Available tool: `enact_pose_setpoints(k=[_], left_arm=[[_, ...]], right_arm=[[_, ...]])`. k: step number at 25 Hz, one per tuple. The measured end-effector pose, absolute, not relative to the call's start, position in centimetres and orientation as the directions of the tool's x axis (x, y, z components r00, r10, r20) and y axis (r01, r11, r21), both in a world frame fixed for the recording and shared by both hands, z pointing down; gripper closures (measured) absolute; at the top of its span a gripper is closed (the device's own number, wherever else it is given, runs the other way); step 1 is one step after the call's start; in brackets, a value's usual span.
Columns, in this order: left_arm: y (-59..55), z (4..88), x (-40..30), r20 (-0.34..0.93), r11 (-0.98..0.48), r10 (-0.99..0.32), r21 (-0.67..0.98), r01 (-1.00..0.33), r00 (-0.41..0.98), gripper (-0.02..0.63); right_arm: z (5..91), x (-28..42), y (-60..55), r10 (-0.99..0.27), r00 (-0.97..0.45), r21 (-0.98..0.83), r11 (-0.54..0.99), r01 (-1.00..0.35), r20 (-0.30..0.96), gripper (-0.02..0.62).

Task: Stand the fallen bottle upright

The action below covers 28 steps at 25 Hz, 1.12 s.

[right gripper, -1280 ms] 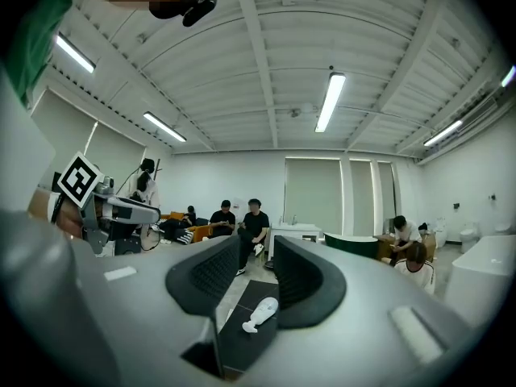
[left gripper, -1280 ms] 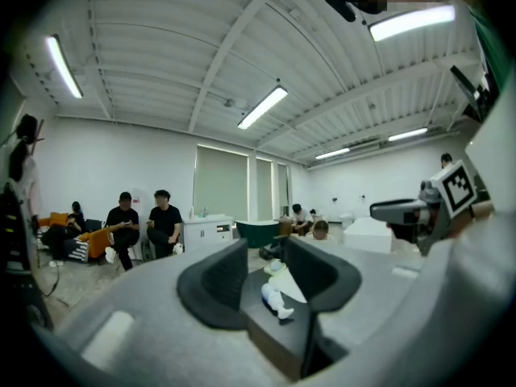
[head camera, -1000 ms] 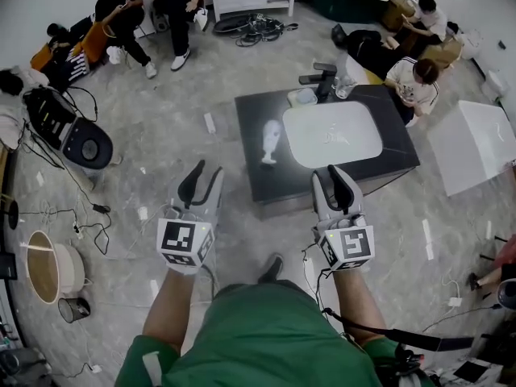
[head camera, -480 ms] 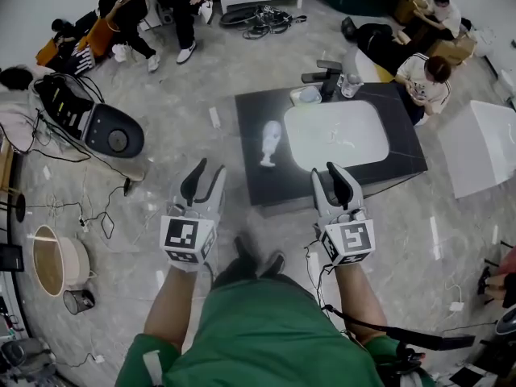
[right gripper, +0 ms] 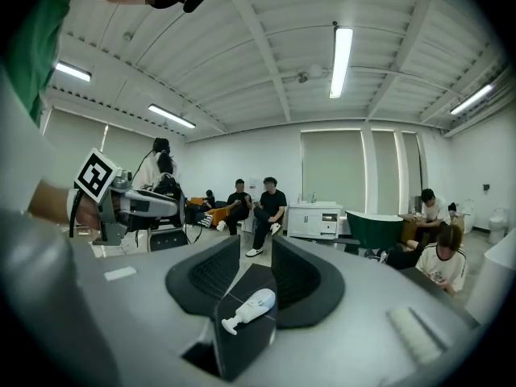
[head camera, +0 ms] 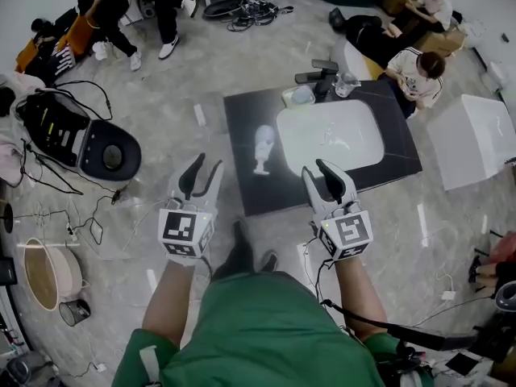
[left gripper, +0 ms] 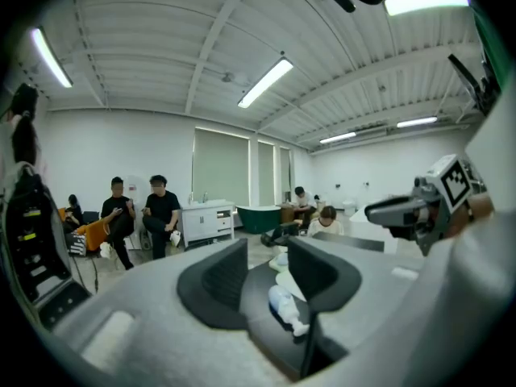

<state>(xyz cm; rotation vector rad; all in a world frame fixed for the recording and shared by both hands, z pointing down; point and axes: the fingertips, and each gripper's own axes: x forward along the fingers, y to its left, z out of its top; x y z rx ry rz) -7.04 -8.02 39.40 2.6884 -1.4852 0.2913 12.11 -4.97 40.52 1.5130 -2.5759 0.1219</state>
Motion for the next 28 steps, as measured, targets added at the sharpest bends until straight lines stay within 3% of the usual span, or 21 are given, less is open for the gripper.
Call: enact_pose_setpoints(k=[15, 28], left_arm=[[-19.1, 46.7, -10.0, 0.312, -0.647, -0.725, -0.002, -0.762, 0.615, 0.451], [-21.2, 54.5, -8.0, 0.435, -0.643, -0.663, 0.086, -0.761, 0.609, 0.451]], right_arm=[[45.7, 7.7, -14.3, -0.808, -0.466, 0.121, 0.536, -0.835, 0.361, 0.481], [55.9, 5.1, -15.2, -0.597, -0.586, 0.064, 0.728, -0.682, 0.547, 0.481]])
